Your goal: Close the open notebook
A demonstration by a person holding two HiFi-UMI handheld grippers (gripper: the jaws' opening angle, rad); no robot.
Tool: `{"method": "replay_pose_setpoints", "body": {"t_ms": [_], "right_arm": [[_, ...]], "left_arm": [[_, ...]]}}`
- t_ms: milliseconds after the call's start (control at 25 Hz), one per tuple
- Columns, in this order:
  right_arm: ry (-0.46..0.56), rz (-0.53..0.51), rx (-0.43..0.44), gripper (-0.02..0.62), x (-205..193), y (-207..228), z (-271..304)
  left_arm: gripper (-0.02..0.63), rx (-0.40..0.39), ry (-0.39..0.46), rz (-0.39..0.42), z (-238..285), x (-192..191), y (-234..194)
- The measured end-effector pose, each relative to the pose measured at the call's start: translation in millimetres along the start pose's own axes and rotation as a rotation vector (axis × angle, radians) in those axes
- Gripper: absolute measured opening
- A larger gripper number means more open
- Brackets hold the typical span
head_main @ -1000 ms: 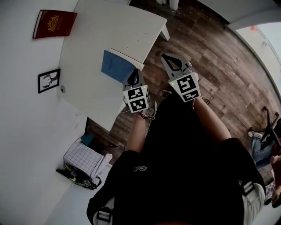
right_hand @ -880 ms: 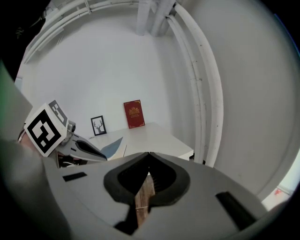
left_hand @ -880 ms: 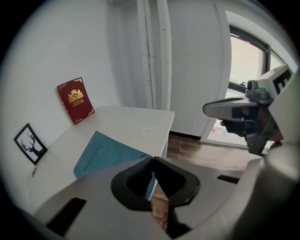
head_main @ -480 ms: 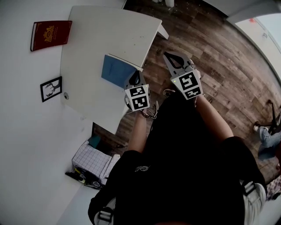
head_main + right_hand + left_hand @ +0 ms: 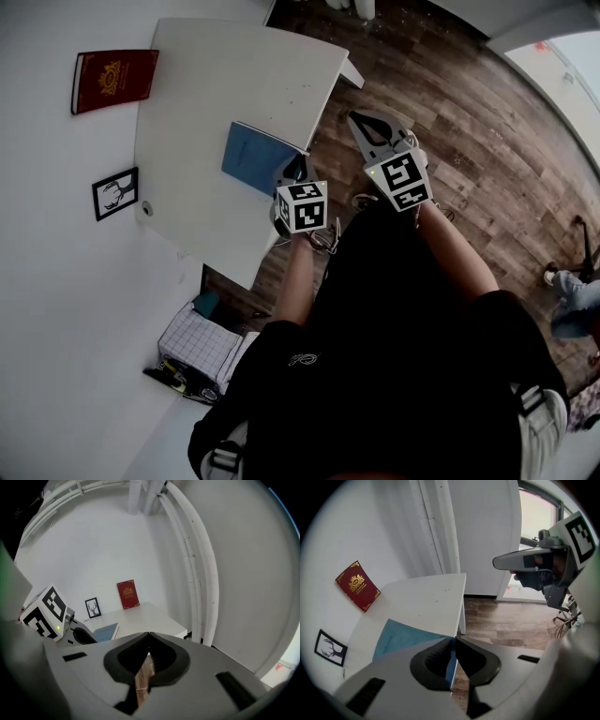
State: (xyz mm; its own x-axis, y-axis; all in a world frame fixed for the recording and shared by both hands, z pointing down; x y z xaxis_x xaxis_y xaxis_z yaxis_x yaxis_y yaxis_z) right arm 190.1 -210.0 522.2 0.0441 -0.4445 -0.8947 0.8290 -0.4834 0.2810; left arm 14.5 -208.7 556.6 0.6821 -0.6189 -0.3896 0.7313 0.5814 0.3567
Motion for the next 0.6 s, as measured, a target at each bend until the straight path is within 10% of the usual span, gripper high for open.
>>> {"method": "replay_pose_setpoints", "body": {"t_ms": [360,600], "right_arm": [[-0.014,-0.007,0.008,0.023,2.7,-2.0,2.0],[-0.025,-0.044,0.017,0.023,9.4,-10.4,-0.4]], "left_arm": [[0.106,-0.045,-0.057,0.186,10.7,-2.2,18.8],[0.106,-0.054,-0.012,0.167,7.5,-1.5,18.8]]}}
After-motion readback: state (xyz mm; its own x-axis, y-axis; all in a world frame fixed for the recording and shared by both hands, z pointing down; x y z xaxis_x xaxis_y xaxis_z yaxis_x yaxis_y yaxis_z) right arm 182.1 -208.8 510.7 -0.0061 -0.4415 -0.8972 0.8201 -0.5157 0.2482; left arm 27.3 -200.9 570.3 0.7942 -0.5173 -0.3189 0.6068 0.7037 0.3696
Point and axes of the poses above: the fingertips, and each gripper's own axes: z forward along the fingers, y to its right, x out of its top, the point moved 5 cm from there along -z, backward along the fingers, and after that the axes turned 10 degrees about x, right-handed, at the moved point
